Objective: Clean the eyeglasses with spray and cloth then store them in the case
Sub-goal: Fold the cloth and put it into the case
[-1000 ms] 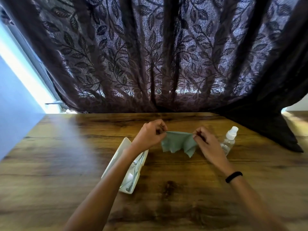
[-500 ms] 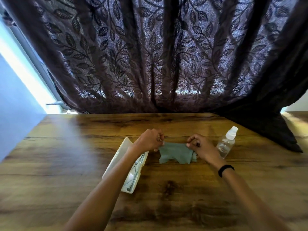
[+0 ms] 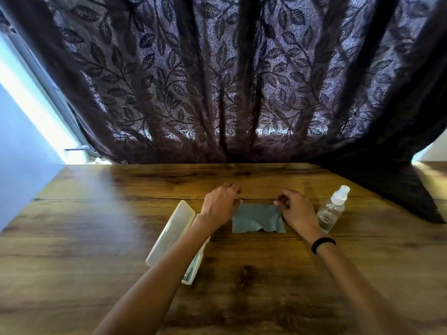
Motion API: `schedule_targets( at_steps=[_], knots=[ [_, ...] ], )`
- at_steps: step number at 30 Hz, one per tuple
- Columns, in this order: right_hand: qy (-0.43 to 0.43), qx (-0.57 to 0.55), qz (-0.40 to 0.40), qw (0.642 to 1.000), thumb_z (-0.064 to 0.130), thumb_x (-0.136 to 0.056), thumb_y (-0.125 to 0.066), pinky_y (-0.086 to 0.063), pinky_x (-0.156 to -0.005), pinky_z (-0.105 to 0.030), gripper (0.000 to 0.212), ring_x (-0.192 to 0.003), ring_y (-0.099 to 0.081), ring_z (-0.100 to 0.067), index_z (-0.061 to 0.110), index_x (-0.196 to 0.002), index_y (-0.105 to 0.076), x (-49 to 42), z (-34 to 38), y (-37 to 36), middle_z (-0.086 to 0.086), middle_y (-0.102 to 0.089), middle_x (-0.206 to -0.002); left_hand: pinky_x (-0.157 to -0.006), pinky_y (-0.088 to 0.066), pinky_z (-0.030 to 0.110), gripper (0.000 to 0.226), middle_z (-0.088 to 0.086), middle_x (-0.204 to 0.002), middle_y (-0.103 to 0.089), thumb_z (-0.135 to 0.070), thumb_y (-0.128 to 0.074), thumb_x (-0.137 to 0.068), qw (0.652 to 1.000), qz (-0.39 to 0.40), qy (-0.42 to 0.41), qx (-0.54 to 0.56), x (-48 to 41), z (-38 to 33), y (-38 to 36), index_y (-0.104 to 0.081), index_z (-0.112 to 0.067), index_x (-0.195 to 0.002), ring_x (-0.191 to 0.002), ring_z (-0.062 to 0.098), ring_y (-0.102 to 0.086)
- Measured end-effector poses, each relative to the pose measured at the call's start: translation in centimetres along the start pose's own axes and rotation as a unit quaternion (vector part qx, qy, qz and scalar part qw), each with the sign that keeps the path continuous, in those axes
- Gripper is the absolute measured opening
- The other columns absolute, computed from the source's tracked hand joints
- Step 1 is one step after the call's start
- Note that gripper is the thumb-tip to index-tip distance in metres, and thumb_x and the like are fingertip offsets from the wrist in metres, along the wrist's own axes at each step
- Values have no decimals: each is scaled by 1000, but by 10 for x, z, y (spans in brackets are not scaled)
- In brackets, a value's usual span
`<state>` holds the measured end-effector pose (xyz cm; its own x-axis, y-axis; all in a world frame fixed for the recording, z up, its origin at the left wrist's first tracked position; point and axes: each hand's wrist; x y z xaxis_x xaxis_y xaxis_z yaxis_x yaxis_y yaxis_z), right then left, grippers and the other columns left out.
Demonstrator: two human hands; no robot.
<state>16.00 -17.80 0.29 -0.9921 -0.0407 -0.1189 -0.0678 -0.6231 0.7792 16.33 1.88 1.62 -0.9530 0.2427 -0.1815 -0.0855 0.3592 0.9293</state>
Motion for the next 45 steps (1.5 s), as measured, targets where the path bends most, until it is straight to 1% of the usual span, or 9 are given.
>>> schedule_targets(
  at_steps=[4,9,13,16,20,29,36,41,45],
  knots=[
    [-12,-17,-6,1000,10,-87,-58,-43,-66,-26,6,-79,-57,-13,14,-87,-62,14,-1,1,5,-59,-82,-73,-53,34,17,2,-107,-60,-26,-58,-88,996,43,-70,25,6,-25,-5,-58,-17,-102,-90,21,-61],
    [-41,-28,-15,999,2,-87,-52,-43,-68,-25,16,-85,-56,-15,13,-96,-60,29,-2,1,1,-60,-92,-83,-50,40,40,7,-114,-61,-40,-64,-80,990,102,-97,23,10,-54,-26,-58,-15,-111,-102,25,-57],
    [-46,-54,-38,997,6,-91,-48,-45,-68,-20,16,-88,-55,-13,14,-102,-56,36,-4,3,2,-56,-95,-84,-51,43,35,7,-113,-62,-38,-62,-82,988,116,-99,3,8,-59,-35,-59,-14,-107,-101,26,-58],
    [-35,-67,-37,996,6,-91,-49,-52,-70,-27,14,-88,-56,-13,15,-101,-55,38,-6,6,4,-54,-94,-85,-52,43,24,8,-116,-62,-24,-56,-88,991,110,-70,35,4,-56,-36,-60,-13,-108,-102,25,-59],
    [-40,-94,-16,995,7,-90,-52,-55,-74,-32,16,-86,-57,-13,16,-103,-55,38,-7,5,5,-55,-93,-79,-54,37,18,3,-109,-66,-24,-55,-90,983,120,3,137,-1,-50,-36,-62,-19,-105,-95,18,-62],
    [7,-27,-5,1000,19,-76,-72,-38,-63,-15,24,-78,-56,-11,23,-82,-49,40,2,-1,7,-57,-85,-73,-48,25,18,6,-107,-66,-15,-52,-91,969,106,70,213,-6,-45,-37,-66,-13,-103,-92,16,-60],
    [28,28,-31,999,16,-80,-68,-41,-75,-17,20,-93,-61,-15,14,-100,-63,40,4,-8,0,-64,-102,-62,-41,26,25,10,-92,-67,-24,-48,-95,957,120,103,245,-8,-45,-35,-66,-8,-89,-74,14,-56],
    [49,38,-35,997,12,-84,-62,-45,-71,-22,11,-88,-61,-16,16,-94,-64,40,1,-7,0,-64,-97,-78,-52,41,30,9,-95,-69,-32,-46,-95,959,137,69,237,-5,-45,-34,-67,-11,-96,-85,21,-63],
    [61,59,-28,996,13,-85,-60,-42,-67,-20,13,-85,-61,-14,19,-96,-63,43,-2,0,3,-61,-96,-81,-51,41,21,6,-99,-66,-28,-48,-94,968,157,1,196,0,-45,-29,-64,-14,-97,-89,21,-61]
  ],
)
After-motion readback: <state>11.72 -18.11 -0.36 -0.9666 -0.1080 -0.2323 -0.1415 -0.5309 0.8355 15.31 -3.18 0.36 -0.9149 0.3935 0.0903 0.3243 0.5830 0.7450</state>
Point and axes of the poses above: each hand's wrist, its own x-axis away from the middle knuckle, its own y-axis out of the back of the hand, z = x × y
